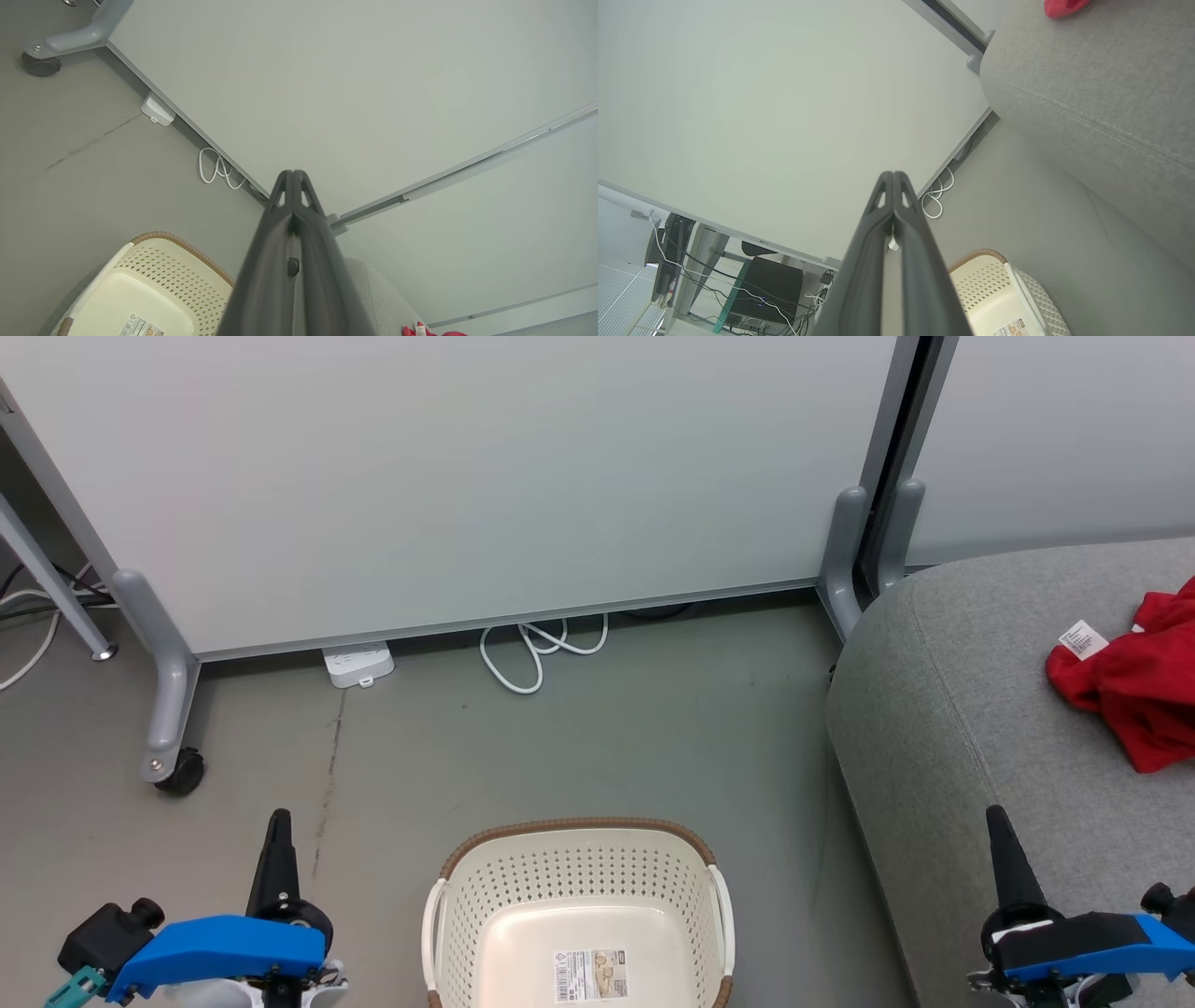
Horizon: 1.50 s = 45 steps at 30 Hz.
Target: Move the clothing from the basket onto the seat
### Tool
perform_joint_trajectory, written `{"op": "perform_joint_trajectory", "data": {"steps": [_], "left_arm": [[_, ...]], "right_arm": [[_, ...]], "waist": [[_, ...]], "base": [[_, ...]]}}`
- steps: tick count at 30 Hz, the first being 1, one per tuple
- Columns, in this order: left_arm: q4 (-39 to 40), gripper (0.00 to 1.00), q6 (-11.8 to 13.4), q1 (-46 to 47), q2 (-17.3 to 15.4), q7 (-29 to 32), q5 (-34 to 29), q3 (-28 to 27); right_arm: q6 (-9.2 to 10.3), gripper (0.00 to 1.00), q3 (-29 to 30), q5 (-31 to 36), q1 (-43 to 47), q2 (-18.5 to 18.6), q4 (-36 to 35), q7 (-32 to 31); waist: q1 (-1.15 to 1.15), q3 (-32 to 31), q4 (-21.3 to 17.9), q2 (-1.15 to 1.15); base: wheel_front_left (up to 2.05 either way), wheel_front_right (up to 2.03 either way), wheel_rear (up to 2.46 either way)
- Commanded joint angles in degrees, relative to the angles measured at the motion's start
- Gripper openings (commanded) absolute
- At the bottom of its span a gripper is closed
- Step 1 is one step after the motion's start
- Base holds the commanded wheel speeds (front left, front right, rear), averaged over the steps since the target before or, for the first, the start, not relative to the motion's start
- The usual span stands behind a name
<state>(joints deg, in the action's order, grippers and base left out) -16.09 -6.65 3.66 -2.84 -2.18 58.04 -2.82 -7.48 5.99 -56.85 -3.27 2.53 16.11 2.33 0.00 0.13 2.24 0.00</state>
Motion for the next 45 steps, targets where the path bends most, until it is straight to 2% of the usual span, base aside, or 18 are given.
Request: {"op": "perform_joint_trajectory", "data": {"steps": [1, 20, 45], "left_arm": [[0.9, 0.0, -0.5, 1.6, -0.1, 0.5, 2.0, -0.3], [1.3, 0.0, -0.6, 2.0, -0.1, 3.3, 13.1, -1.6], [1.8, 0.0, -0.9, 2.6, -0.1, 6.4, 24.8, -2.9]], "right_arm": [[-0.02, 0.0, 0.1, -2.3, -1.5, 0.4, -0.8, -0.6], [-0.02, 0.0, 0.3, -13.7, -2.1, 0.4, -1.3, -3.4], [-0.02, 0.0, 0.5, -25.8, -2.8, 0.5, -1.8, -6.5]], "waist": [[0.0, 0.0, -0.1, 0.0], [0.0, 0.0, -0.7, 0.0], [0.0, 0.0, -1.5, 0.0]], "base": [[0.0, 0.0, 0.0], [0.0, 0.0, 0.0], [0.0, 0.0, 0.0]]}}
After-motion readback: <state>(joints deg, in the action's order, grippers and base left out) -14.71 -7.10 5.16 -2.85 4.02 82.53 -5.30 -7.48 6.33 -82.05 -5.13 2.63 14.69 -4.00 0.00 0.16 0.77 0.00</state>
